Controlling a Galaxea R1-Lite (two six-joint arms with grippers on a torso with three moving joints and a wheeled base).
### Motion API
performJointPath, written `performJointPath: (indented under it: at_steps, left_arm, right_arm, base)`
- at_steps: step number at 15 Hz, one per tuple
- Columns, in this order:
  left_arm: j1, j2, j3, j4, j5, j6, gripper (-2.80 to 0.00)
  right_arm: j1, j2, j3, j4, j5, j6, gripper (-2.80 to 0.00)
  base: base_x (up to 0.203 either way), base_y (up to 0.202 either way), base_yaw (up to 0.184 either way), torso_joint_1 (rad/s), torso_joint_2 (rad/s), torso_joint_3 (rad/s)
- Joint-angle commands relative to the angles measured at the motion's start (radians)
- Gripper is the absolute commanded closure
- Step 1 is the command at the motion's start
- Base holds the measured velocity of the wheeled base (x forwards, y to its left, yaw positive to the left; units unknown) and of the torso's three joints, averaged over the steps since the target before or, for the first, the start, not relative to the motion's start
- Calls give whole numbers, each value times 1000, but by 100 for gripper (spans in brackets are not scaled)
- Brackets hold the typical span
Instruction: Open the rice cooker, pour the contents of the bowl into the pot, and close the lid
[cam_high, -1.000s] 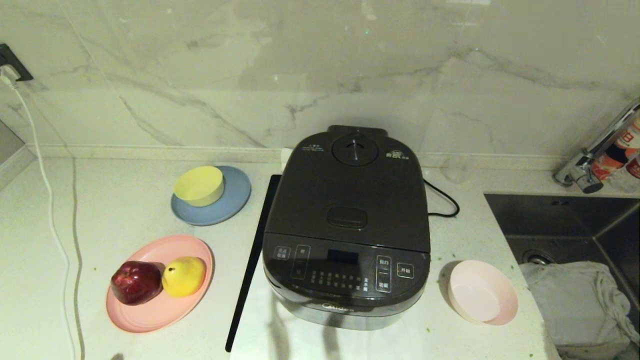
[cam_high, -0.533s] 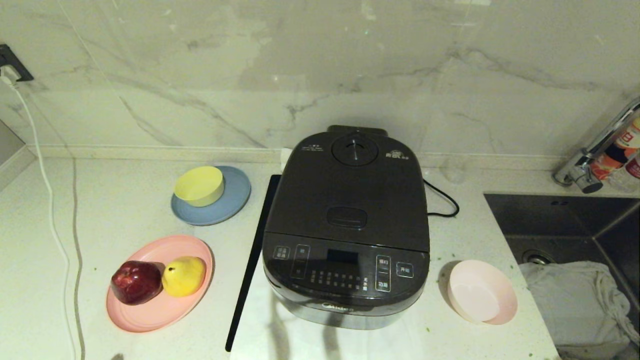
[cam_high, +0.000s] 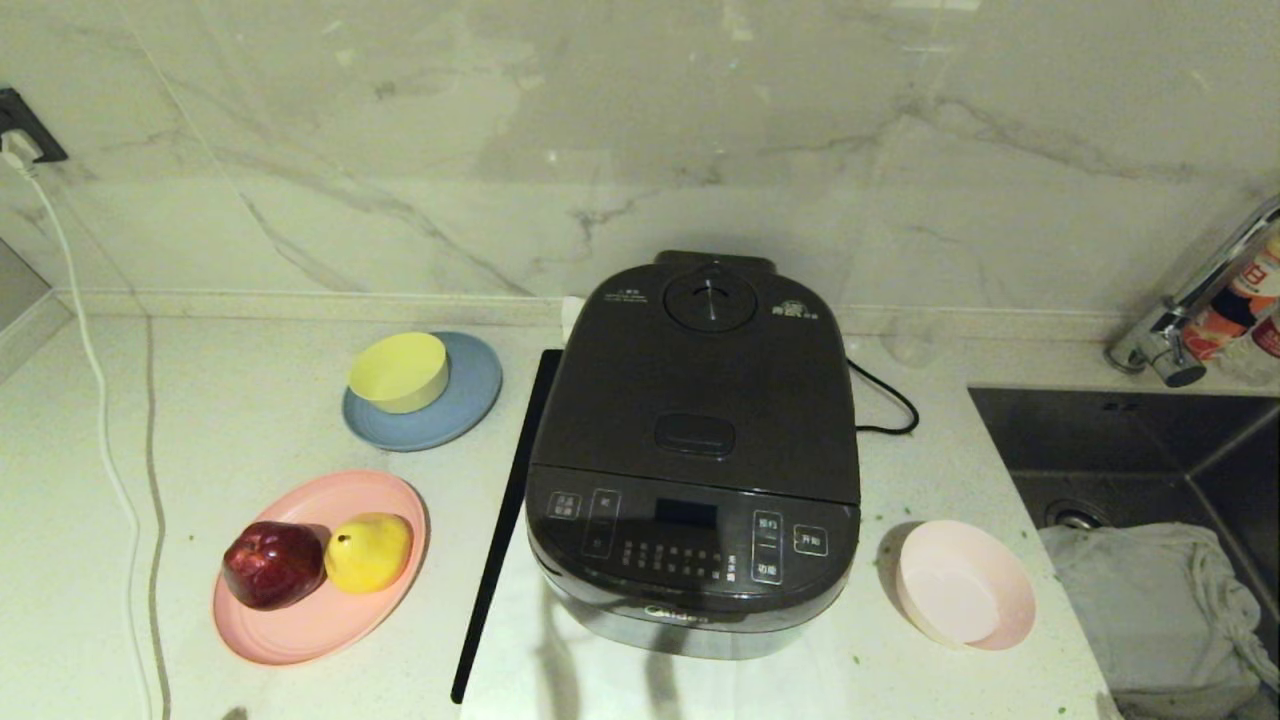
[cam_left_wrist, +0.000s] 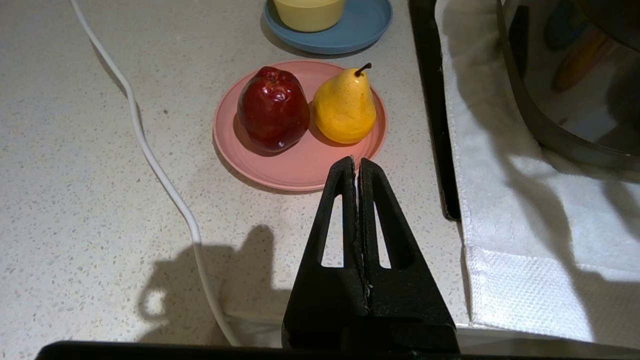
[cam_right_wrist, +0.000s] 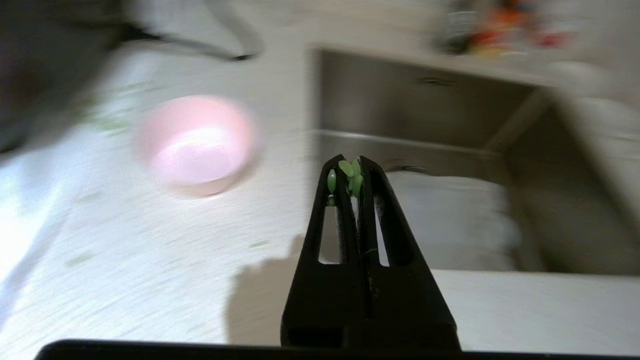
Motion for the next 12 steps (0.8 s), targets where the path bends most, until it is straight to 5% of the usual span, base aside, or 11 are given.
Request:
performJointPath:
  at_steps: [1,3,12]
  left_arm:
    - [-1,0,9,0,1,0,0]
    - [-1,0,9,0,1,0,0]
    - [1,0,9,0,1,-1,0]
  right_arm:
    - [0,0,25,27,124,13,0]
    - [1,1,7,129,135,16,0]
    - [1,2,10,125,134,20,0]
  base:
    - [0,0,0,0,0,0]
    - [0,0,0,0,0,0]
    - [0,0,0,0,0,0]
